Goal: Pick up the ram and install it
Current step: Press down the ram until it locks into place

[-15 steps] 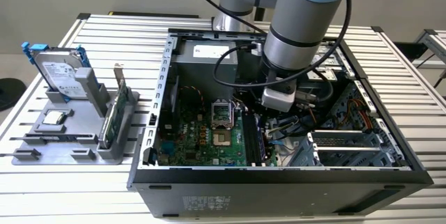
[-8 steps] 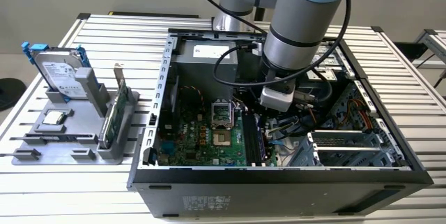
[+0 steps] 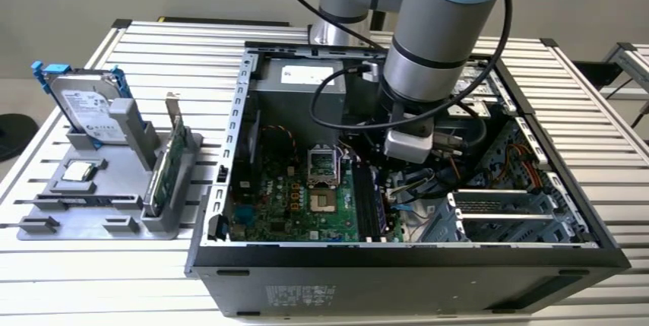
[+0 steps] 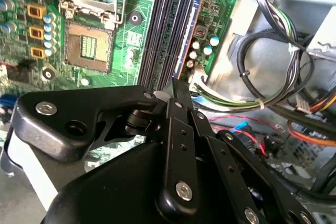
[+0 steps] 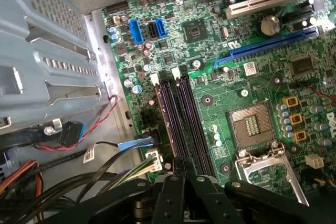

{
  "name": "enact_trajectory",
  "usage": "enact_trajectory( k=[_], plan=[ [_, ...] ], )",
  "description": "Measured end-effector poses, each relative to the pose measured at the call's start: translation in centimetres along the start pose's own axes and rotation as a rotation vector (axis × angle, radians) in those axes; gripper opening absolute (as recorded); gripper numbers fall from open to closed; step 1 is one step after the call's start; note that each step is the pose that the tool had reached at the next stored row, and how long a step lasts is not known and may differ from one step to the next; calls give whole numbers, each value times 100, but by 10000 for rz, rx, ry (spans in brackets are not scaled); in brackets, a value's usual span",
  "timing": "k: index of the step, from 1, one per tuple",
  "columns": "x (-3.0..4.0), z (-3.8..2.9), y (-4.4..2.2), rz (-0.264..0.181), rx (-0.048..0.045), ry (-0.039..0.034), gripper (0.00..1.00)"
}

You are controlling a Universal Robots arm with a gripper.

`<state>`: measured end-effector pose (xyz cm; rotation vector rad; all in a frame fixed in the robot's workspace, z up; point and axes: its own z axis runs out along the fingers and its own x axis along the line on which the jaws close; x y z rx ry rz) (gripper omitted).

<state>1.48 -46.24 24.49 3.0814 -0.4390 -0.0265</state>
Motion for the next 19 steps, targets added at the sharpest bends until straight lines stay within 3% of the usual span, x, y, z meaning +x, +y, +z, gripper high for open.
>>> enact_trajectory(
  k=[10, 19],
  plan=[
    [0, 0, 0, -1689, -8, 48, 0],
    [-3, 0, 1, -1734, -9, 50, 0]
  ],
)
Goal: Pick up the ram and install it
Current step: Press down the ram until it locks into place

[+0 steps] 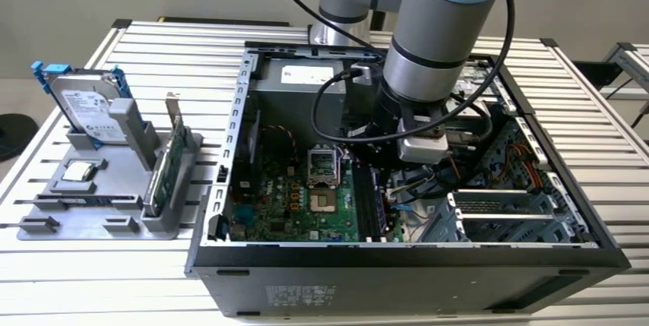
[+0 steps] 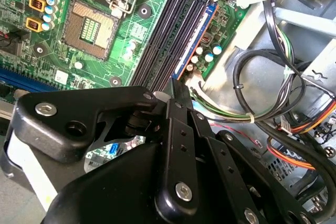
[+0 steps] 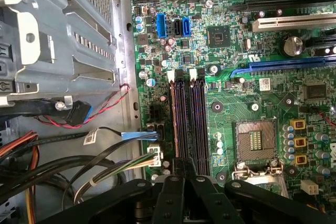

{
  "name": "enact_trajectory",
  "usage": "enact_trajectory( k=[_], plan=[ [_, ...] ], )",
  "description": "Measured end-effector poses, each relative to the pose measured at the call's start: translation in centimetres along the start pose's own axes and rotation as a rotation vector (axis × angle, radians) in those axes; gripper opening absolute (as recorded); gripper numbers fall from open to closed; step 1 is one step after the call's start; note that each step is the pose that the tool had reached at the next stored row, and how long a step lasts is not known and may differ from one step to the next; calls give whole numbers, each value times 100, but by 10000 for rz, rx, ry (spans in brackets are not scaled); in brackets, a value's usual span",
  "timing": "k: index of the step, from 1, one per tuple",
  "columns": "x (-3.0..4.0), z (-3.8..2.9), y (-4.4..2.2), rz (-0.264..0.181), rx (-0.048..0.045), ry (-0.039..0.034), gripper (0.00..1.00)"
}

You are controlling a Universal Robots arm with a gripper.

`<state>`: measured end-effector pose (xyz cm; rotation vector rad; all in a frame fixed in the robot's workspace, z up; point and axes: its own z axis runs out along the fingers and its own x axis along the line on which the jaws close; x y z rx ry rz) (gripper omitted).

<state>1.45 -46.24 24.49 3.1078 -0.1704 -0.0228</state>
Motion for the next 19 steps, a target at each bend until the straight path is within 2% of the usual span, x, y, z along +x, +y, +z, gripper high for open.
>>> enact_trajectory(
  k=[7, 14, 19],
  plan=[
    [-1, 0, 0, -90, -1, 3, 0],
    [-1, 0, -1, -1155, -14, 34, 0],
    [-1, 0, -1, -1718, -22, 51, 0]
  ],
)
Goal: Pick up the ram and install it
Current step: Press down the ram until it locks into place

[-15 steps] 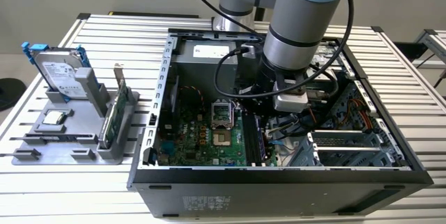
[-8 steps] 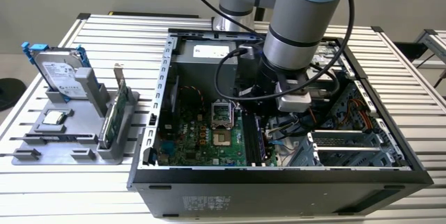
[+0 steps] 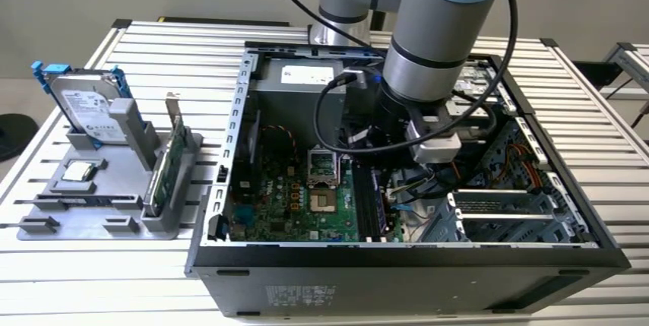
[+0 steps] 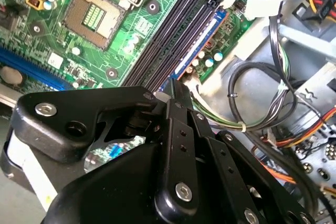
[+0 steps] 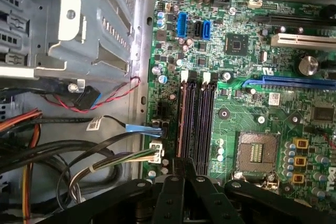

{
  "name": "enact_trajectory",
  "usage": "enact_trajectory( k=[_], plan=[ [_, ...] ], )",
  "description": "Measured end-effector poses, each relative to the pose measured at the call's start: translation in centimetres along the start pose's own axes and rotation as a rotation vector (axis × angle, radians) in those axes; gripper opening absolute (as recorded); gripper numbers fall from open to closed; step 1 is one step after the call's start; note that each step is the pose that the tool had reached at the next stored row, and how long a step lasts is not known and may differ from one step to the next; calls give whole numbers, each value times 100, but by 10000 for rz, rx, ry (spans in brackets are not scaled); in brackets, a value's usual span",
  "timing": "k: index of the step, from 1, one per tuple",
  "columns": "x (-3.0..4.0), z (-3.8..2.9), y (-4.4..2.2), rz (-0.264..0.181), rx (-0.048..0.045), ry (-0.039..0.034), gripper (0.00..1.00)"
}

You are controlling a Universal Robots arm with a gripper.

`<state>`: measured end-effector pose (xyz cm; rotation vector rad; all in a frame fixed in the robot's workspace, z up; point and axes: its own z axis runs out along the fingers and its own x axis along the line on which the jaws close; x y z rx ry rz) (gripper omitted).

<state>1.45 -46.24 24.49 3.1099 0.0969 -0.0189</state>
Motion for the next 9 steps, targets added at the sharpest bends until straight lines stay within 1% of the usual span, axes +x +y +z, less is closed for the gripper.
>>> enact_trajectory(
  k=[9],
  plan=[
    [0, 0, 0, -857, -11, 26, 0]
  ],
)
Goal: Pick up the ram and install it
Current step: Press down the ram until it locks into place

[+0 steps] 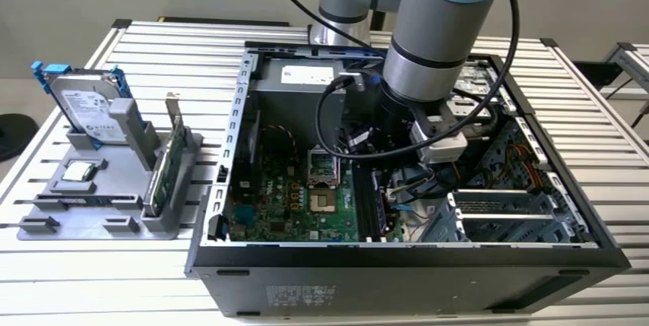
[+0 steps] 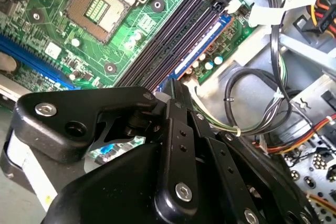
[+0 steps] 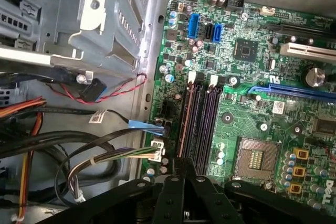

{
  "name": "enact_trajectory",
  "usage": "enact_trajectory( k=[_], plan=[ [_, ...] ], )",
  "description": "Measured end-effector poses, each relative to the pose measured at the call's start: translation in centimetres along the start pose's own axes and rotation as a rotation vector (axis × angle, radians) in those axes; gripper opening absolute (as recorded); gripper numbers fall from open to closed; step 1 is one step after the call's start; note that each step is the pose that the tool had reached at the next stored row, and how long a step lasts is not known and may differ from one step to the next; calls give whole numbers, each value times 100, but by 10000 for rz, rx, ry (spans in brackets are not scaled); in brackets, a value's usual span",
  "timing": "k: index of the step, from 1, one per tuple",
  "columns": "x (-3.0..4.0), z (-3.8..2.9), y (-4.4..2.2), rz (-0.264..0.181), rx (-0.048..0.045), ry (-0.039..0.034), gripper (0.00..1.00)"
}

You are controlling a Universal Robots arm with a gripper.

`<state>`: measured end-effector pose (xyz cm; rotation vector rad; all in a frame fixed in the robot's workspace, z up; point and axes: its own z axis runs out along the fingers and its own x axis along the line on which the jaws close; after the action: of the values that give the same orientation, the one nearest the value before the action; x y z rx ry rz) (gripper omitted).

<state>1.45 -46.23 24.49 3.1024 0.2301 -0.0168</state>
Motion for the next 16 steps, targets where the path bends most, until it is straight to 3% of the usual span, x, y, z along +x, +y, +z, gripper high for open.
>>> enact_trajectory(
  k=[16],
  plan=[
    [0, 0, -1, -2149, -28, 64, 0]
  ],
)
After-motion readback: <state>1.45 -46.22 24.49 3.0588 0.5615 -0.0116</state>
